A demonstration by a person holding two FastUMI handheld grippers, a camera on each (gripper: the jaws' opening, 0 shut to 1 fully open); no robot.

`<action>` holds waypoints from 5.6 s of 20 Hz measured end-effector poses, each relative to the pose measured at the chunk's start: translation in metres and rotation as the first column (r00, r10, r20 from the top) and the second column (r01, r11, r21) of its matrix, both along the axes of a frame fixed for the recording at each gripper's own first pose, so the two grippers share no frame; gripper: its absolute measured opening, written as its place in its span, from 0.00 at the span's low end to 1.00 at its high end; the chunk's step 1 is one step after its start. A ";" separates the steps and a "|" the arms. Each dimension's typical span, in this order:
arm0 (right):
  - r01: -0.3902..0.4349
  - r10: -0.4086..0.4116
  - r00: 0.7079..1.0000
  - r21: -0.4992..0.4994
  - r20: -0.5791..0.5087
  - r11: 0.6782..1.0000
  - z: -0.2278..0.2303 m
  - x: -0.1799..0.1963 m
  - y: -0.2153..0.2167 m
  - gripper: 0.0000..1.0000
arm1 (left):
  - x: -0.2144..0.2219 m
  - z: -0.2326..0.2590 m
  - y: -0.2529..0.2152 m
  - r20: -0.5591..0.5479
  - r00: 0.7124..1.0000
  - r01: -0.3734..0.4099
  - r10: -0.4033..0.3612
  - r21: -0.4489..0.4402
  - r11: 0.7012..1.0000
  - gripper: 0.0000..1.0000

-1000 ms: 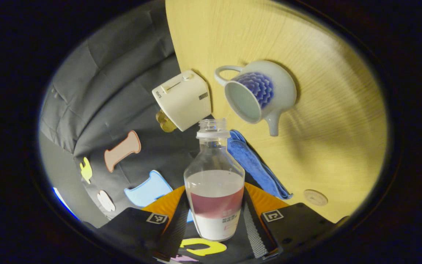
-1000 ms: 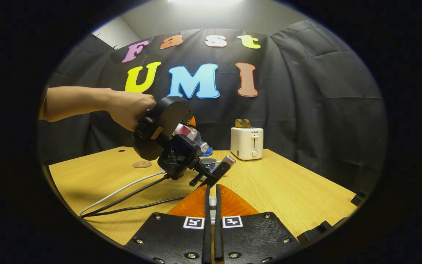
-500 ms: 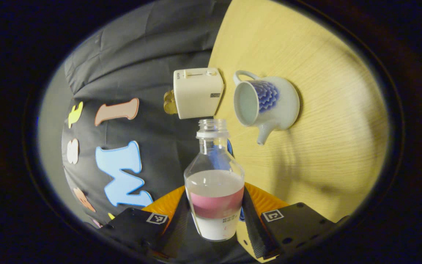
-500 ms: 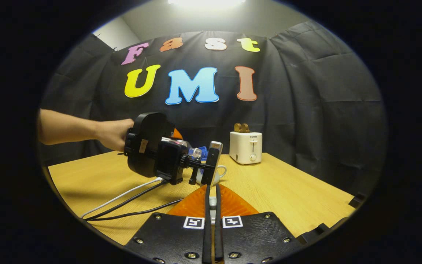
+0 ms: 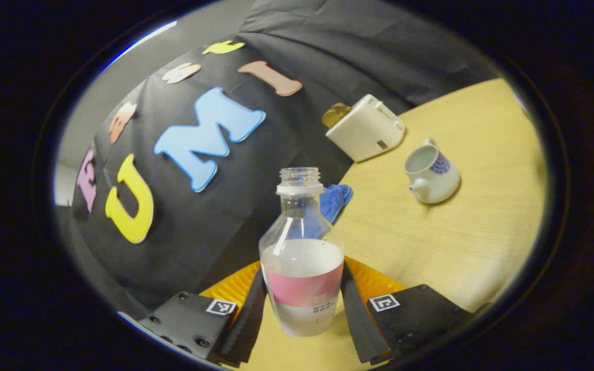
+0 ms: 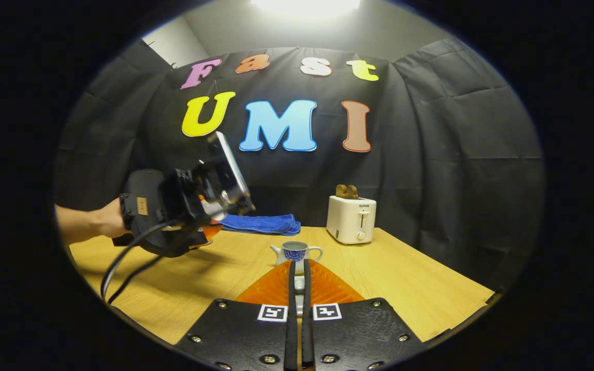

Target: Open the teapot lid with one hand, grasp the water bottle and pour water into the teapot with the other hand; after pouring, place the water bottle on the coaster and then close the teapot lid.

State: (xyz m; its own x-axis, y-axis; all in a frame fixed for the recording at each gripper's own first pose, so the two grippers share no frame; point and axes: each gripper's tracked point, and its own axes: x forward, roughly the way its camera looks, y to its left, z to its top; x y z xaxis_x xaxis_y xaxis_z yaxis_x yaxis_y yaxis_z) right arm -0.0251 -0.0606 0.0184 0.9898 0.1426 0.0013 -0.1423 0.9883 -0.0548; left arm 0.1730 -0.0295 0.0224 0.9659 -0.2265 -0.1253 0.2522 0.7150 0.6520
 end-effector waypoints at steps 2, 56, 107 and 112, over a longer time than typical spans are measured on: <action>-0.014 0.014 1.000 0.019 -0.019 1.000 -0.002 0.011 0.009 0.04 | -0.005 0.009 0.021 0.004 1.000 -0.030 0.031 -0.161 0.987 0.86; -0.010 0.012 1.000 0.057 -0.028 0.998 0.005 0.055 0.019 0.04 | -0.015 -0.002 0.083 -0.073 0.992 -0.127 0.105 -0.645 0.754 1.00; 0.114 -0.123 0.984 0.082 0.125 0.990 0.043 0.044 0.028 0.85 | -0.141 -0.005 0.040 -0.055 0.995 -0.095 0.081 -0.737 0.669 1.00; 0.052 -0.052 0.999 0.067 -0.002 0.996 -0.005 0.036 0.057 0.96 | -0.164 -0.012 0.026 -0.046 0.992 -0.113 0.114 -0.703 0.702 1.00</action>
